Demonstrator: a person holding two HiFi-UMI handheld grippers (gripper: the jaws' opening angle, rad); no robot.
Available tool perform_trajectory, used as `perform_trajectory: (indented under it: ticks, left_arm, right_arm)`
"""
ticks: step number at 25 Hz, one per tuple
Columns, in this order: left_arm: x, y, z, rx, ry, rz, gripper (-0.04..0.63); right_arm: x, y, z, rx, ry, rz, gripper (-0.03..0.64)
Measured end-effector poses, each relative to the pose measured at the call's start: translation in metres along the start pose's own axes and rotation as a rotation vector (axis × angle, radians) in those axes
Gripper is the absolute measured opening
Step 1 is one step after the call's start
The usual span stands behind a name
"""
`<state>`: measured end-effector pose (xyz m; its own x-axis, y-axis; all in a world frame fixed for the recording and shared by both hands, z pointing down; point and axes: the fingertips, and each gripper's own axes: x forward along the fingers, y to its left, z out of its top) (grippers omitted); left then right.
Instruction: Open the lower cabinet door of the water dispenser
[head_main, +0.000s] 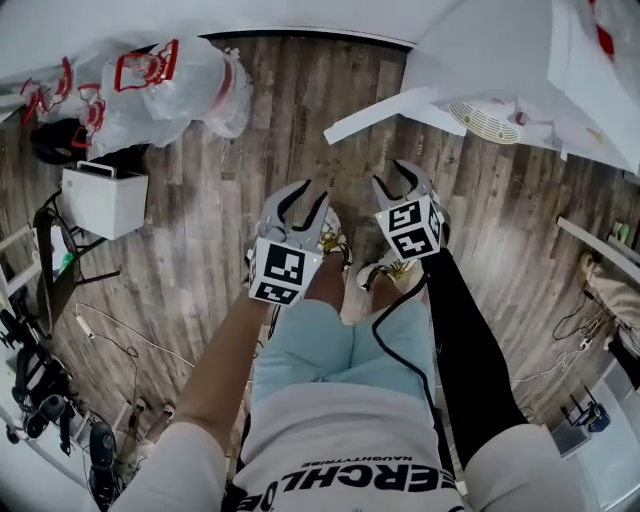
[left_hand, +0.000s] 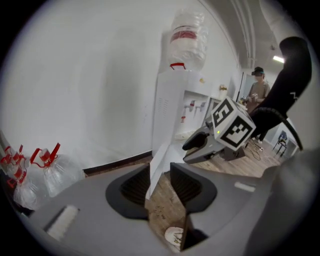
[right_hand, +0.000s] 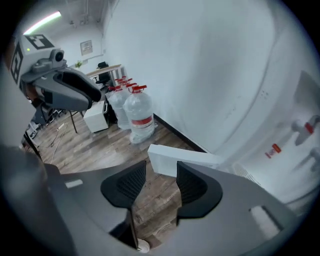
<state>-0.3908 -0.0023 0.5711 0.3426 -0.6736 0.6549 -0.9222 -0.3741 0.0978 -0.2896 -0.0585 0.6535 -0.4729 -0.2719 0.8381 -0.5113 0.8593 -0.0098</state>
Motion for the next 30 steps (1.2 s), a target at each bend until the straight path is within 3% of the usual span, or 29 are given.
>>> perform_trajectory:
  ticks: [15, 20, 25, 30]
  left_arm:
    - [-0.055, -0.122, 0.145, 0.115, -0.159, -0.025, 0.132]
    - [-0.082, -0.170, 0.176, 0.082, -0.220, -0.025, 0.132]
    - [-0.113, -0.207, 0.207, 0.114, -0.282, -0.026, 0.132]
    - [-0.146, -0.235, 0.234, 0.111, -0.361, -0.018, 0.132]
  right_arm:
    - [-0.230, -0.052, -0.003, 0.254, -0.277, -0.235, 0.172]
    - [-0.307, -0.058, -0.031, 0.283, -0.335, -0.301, 0.172]
    - [-0.367, -0.065, -0.051, 0.351, -0.400, -0.356, 0.172]
    - [-0.410, -0.060, -0.059, 0.346, -0.457, -0.367, 0.172]
